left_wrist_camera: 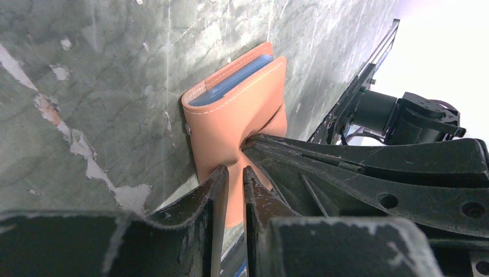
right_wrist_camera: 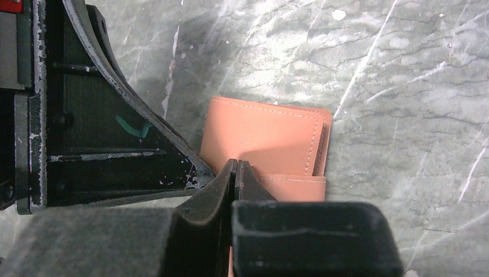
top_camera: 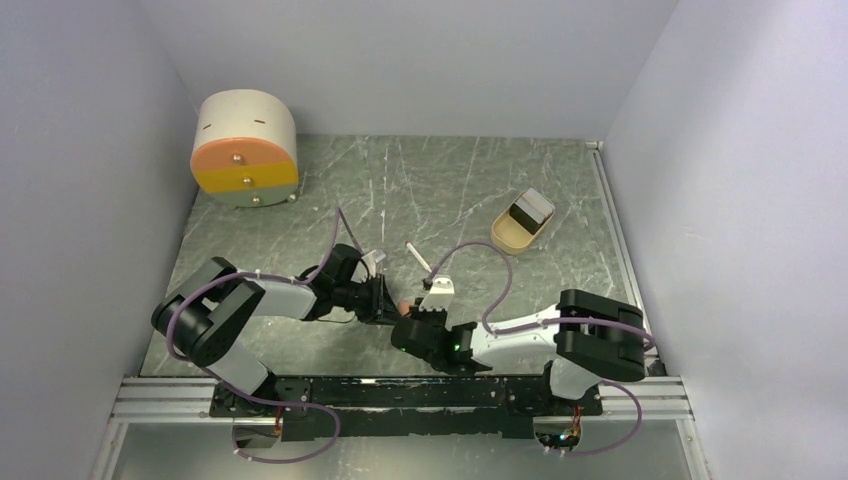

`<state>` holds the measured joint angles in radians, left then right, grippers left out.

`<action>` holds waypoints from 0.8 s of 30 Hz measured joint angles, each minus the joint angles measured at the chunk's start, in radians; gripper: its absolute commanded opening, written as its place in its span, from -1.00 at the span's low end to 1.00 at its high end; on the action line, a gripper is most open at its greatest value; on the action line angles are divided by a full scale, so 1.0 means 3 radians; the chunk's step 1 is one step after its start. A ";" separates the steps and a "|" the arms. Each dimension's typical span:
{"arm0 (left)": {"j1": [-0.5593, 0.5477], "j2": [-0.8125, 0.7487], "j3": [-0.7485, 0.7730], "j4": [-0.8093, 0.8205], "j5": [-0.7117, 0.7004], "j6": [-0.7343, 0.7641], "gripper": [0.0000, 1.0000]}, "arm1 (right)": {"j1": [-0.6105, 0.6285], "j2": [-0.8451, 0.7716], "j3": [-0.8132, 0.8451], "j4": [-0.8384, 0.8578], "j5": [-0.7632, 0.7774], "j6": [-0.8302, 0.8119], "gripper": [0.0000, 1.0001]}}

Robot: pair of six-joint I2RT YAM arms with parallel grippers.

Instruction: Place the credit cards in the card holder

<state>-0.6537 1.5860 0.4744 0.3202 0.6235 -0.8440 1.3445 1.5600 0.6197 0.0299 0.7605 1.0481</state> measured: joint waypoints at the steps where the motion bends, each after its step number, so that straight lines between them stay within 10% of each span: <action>1: 0.0000 0.0000 -0.0006 0.0010 0.0000 -0.0006 -0.54 | 0.0013 -0.0008 -0.0047 0.0078 0.0027 0.0036 -1.00; 9: 0.0000 -0.0005 -0.0025 0.0031 -0.0003 -0.0023 -0.54 | 0.0055 -0.0046 -0.0296 0.0514 0.0130 0.0215 -0.98; 14: 0.0000 -0.0028 -0.0046 0.0032 -0.0009 -0.0039 -0.54 | 0.0067 -0.0228 -0.0432 0.0587 0.0008 0.0237 -0.50; 24: -0.0009 -0.0039 -0.0019 -0.0045 -0.0011 -0.0055 -0.54 | 0.0078 -0.0801 -0.0196 -0.0355 -0.0291 -0.0220 -0.22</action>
<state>-0.6563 1.5742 0.4686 0.3069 0.6201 -0.8604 1.3678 1.3197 0.5610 -0.0765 0.6731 0.9821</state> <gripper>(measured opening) 0.229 0.411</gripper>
